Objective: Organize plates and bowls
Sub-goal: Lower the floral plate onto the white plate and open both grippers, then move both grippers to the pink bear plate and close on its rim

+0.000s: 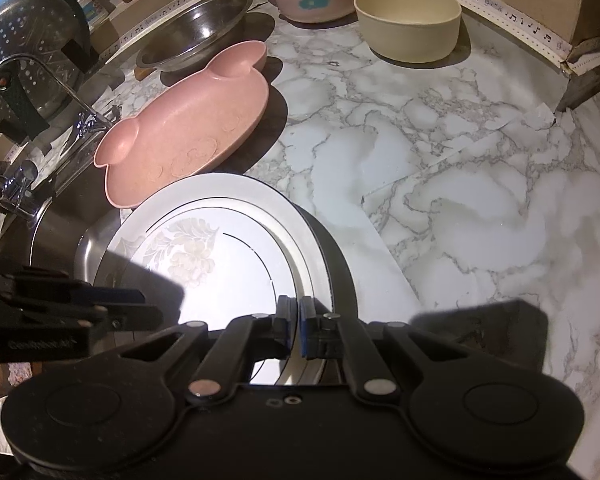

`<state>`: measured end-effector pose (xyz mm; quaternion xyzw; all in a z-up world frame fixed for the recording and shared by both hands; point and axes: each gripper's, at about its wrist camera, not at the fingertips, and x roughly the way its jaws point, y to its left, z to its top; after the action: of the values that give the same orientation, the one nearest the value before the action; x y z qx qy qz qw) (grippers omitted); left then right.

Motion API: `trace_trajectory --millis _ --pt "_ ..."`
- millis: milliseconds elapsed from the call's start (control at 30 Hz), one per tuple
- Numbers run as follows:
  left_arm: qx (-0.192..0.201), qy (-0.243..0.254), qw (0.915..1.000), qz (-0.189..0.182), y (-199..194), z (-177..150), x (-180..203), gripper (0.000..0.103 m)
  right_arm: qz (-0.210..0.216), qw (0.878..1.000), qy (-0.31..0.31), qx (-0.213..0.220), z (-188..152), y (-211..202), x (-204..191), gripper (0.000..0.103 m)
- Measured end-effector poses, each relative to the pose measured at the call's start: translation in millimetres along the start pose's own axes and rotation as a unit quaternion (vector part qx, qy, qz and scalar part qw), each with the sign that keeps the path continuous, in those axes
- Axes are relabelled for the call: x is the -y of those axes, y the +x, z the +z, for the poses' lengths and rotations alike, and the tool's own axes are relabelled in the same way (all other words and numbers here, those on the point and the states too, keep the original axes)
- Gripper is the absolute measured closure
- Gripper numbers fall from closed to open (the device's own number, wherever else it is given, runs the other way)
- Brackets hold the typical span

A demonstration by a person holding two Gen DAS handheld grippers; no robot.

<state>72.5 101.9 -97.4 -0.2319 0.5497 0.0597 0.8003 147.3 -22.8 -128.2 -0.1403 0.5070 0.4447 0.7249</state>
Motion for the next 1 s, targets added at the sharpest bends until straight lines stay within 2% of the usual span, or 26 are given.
trace_trajectory --millis 233,367,600,700,767,800,900,1000 --pt "0.016 0.003 0.9998 -0.01 -7.9 -0.7 -0.1 0.078 0.003 1.0 -0.002 0.014 4.3 -16.7 -4.3 0.083" --pt "0.032 0.02 0.9992 -0.015 -18.8 -0.5 1.8 0.078 -0.001 1.0 -0.018 0.015 1.9 -20.7 -16.6 0.073" --pt "0.077 0.062 0.9951 0.008 -45.8 1.1 -6.2 0.077 -0.013 0.999 -0.027 0.032 0.9 -32.3 -38.5 0.066" --pt "0.097 0.076 0.9922 0.019 -55.9 1.2 -11.0 0.066 -0.017 0.998 -0.029 0.044 4.1 -38.0 -47.5 0.062" --pt "0.111 0.078 0.9904 0.026 -61.9 2.0 -15.1 0.037 -0.017 0.998 -0.032 0.052 6.2 -40.4 -53.4 0.056" --pt "0.122 0.078 0.9891 0.029 -65.3 2.5 -17.1 0.034 -0.018 0.998 -0.034 0.055 7.7 -41.0 -56.6 0.055" --pt "0.137 0.077 0.9867 0.042 -70.7 7.2 -21.8 0.033 -0.019 0.997 -0.043 0.06 13.6 -40.8 -65.0 0.051" --pt "0.144 0.061 0.9861 0.057 -71.5 13.9 -29.0 0.032 -0.015 0.996 -0.059 0.064 24.6 -38.8 -70.9 0.041"
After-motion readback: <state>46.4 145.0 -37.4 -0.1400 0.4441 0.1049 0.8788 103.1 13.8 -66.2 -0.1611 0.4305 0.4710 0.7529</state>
